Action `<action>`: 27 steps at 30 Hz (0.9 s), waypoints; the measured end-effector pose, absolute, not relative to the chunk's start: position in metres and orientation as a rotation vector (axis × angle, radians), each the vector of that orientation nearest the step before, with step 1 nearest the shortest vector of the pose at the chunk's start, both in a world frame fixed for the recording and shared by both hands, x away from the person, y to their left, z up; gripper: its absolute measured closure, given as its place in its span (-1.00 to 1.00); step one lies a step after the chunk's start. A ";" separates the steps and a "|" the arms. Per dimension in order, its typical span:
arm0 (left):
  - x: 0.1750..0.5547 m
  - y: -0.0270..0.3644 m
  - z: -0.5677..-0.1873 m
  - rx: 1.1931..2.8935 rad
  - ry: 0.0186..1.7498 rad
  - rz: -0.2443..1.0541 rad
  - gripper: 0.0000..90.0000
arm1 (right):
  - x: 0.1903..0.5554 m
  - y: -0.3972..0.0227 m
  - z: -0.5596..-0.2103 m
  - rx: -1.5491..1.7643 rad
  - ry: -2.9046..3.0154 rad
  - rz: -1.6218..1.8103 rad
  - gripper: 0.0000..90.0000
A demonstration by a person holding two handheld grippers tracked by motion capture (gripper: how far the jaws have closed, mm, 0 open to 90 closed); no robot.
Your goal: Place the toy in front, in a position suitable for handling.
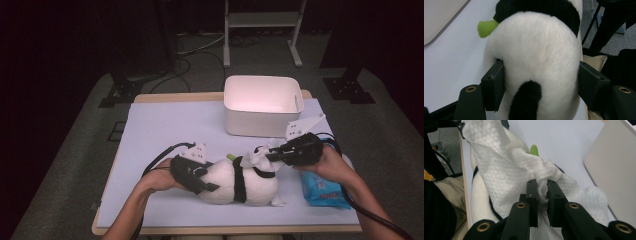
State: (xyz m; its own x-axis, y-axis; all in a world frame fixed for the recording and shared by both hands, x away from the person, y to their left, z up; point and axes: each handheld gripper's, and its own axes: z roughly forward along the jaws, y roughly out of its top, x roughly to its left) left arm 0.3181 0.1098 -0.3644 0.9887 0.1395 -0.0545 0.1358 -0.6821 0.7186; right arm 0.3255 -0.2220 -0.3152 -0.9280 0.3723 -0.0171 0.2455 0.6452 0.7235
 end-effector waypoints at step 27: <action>0.322 0.110 -0.366 2.309 0.233 -0.021 -0.32 | 0.319 -0.226 -0.322 0.538 2.705 1.209 0.78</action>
State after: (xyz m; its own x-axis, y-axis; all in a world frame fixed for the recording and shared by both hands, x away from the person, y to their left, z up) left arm 0.3222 0.1103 -0.3660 0.9829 0.1615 -0.0887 0.1748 -0.6647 0.7264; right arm 0.3191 -0.2262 -0.3217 -0.9281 0.3713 0.0264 0.2673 0.6155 0.7415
